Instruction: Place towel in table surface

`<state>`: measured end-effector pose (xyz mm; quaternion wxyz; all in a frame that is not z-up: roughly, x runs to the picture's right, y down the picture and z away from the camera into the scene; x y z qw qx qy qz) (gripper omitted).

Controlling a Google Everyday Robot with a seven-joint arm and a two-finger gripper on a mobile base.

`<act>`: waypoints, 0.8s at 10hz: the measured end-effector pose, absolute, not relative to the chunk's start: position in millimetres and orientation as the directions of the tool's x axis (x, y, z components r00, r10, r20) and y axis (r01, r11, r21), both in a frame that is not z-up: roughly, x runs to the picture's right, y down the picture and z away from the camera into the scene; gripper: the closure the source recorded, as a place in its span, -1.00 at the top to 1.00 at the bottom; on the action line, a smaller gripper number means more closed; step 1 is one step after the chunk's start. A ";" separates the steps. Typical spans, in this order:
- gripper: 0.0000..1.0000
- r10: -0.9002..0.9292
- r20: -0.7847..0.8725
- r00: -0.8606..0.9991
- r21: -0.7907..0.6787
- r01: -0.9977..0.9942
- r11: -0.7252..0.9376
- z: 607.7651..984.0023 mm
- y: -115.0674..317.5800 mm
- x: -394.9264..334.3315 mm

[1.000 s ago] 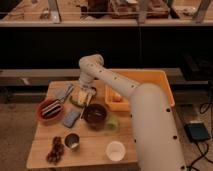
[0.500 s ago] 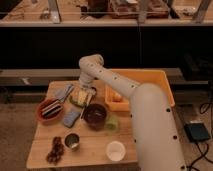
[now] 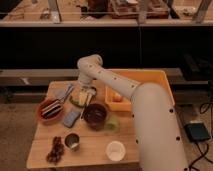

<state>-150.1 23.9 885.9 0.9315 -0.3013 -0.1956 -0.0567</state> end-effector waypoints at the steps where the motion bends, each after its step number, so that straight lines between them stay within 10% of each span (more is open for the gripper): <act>1: 0.60 -0.069 0.441 0.895 -0.499 0.308 0.810 881.4 24.7 -150.6; 8: 0.60 -0.320 0.479 0.817 -0.308 0.498 0.810 878.5 12.6 -152.5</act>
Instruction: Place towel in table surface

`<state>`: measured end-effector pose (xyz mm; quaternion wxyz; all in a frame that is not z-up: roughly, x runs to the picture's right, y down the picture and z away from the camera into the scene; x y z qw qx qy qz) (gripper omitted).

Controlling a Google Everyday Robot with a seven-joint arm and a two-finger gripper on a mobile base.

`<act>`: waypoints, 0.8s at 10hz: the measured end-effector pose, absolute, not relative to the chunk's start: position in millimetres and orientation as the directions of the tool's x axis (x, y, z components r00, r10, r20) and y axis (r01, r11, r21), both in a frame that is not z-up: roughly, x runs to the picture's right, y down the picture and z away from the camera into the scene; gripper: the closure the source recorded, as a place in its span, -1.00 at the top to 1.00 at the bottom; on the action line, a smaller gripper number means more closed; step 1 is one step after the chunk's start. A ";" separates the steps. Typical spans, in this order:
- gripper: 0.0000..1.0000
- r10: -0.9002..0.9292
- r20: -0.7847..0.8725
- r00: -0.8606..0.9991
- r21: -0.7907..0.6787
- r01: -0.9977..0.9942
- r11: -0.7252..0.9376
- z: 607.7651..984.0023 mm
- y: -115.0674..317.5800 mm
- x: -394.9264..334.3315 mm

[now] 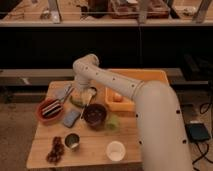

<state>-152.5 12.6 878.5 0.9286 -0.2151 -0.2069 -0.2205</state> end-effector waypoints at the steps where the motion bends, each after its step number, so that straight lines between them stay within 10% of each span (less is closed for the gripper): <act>1: 0.60 -0.370 0.469 0.802 -0.254 0.523 0.813 882.0 5.9 -150.5; 8: 0.60 -0.770 0.390 0.504 0.094 0.811 0.578 897.5 -29.9 -154.9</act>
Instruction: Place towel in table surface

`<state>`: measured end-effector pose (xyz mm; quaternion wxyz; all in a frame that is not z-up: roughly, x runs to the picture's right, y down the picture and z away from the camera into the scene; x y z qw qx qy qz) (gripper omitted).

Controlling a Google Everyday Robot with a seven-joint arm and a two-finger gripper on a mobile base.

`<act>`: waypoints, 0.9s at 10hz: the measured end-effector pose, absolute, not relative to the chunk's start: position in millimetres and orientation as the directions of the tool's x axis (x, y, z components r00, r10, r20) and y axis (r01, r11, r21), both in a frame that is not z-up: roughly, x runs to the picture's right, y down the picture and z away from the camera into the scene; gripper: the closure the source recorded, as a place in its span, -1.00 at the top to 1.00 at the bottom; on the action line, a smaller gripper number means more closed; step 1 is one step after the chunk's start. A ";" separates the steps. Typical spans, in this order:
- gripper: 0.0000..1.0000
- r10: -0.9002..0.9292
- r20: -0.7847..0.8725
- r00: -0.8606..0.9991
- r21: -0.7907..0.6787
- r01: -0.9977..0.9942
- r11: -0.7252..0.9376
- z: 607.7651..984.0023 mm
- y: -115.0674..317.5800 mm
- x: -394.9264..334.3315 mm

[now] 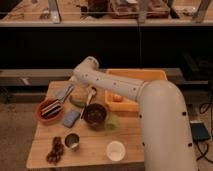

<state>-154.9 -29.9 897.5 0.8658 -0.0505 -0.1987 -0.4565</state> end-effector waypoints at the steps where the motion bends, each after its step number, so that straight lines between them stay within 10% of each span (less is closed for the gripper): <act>1: 0.60 -0.773 0.394 0.498 0.097 0.814 0.573 898.5 -30.3 -155.7; 9: 0.60 -0.850 0.487 0.200 0.227 0.911 0.344 930.2 -50.0 -219.8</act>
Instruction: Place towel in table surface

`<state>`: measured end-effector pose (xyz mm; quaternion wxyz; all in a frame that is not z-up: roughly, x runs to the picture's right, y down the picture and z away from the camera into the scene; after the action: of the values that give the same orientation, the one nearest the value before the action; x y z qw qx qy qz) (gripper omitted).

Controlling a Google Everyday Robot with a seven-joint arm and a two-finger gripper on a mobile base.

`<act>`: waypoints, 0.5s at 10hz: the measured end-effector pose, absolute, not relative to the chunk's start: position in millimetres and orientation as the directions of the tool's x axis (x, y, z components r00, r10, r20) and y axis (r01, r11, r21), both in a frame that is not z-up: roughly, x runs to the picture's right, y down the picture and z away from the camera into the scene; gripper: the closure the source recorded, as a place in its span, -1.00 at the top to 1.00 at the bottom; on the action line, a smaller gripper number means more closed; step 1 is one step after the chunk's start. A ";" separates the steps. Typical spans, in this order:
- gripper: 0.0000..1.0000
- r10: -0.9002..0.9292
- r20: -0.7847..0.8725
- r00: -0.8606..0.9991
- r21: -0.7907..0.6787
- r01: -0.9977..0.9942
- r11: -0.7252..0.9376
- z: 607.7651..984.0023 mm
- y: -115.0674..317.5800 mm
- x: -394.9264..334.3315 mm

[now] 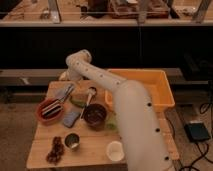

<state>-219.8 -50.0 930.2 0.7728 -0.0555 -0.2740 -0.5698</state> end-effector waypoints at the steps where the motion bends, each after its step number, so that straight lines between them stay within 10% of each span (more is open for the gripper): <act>1: 0.60 -0.846 0.501 0.184 0.208 0.923 0.324 936.7 -44.7 -222.3; 5: 0.60 -0.857 0.489 0.160 0.164 0.949 0.270 960.0 -25.1 -239.1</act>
<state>-239.1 -25.1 960.0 0.7560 -0.0906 -0.2521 -0.5972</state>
